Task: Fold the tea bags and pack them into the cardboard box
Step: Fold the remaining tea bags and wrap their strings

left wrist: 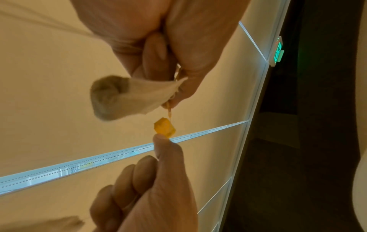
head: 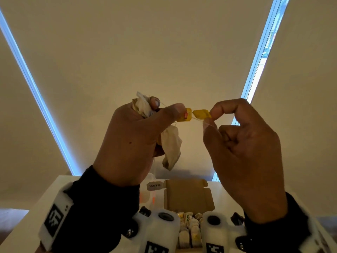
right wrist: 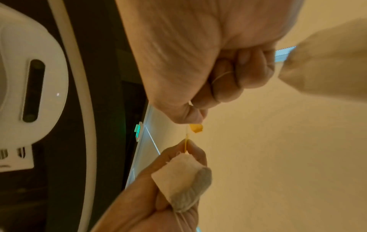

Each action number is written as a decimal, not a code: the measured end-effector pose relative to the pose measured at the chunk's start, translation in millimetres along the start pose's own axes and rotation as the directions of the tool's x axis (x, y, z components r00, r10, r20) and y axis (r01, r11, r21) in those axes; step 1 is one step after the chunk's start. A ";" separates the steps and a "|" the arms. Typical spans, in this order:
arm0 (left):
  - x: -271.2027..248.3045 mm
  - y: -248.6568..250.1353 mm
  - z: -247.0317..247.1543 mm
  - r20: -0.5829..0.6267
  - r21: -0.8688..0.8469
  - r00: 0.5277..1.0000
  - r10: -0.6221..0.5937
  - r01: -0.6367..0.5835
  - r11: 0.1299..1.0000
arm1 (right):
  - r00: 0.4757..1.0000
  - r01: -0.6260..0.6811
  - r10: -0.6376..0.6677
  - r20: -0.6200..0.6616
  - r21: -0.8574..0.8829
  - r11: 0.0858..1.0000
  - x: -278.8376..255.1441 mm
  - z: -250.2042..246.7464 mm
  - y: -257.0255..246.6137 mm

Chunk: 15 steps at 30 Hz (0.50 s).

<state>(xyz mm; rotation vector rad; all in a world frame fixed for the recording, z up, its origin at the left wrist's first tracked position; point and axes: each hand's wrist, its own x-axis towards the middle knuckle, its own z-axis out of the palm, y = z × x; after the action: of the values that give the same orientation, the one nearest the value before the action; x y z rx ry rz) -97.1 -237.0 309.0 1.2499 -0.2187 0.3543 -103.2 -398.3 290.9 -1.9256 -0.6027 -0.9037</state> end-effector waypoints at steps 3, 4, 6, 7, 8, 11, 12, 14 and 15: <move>1.5 -0.4 -0.1 -0.032 0.040 0.999 0.006 -0.004 0.999 | 0.989 0.127 -0.131 -0.071 -0.050 0.991 -2.5 2.5 3.9; 2.3 -1.0 -0.3 -0.037 0.056 0.999 0.006 -0.004 0.998 | 0.979 0.173 -0.181 -0.089 -0.089 0.981 -3.2 3.2 5.5; 2.9 -2.0 0.3 -0.036 0.078 0.999 -0.001 0.004 0.997 | 0.953 0.264 -0.282 -0.109 -0.157 0.952 -5.4 6.1 9.9; 3.1 -2.7 0.4 -0.032 0.078 0.999 -0.002 0.005 0.997 | 0.940 0.303 -0.324 -0.108 -0.173 0.937 -6.2 7.7 12.6; 3.2 -2.9 0.4 -0.029 0.075 1.000 -0.003 0.005 0.997 | 0.926 0.339 -0.362 -0.105 -0.188 0.922 -6.7 8.8 16.1; 4.8 -2.1 -0.6 -0.030 0.068 0.999 -0.013 0.015 0.998 | 0.886 0.426 -0.458 -0.074 -0.263 0.866 -6.8 7.9 30.0; 5.6 -1.3 -1.1 -0.032 0.068 0.999 -0.013 0.015 0.998 | 0.874 0.454 -0.484 -0.047 -0.274 0.848 -6.7 6.9 34.0; 8.0 -0.4 -2.5 -0.045 0.062 0.999 -0.003 0.006 0.998 | 0.870 0.480 -0.493 0.000 -0.233 0.846 -6.0 3.8 38.2; 9.2 -0.4 -3.3 -0.049 0.062 0.999 0.004 -0.001 0.998 | 0.881 0.463 -0.473 -0.002 -0.198 0.864 -5.4 2.5 37.8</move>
<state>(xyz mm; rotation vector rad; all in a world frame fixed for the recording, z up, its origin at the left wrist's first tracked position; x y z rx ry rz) -88.5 -232.6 310.9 1.3010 -0.1678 0.3959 -79.0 -414.5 266.2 -1.9508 -1.0137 -1.3563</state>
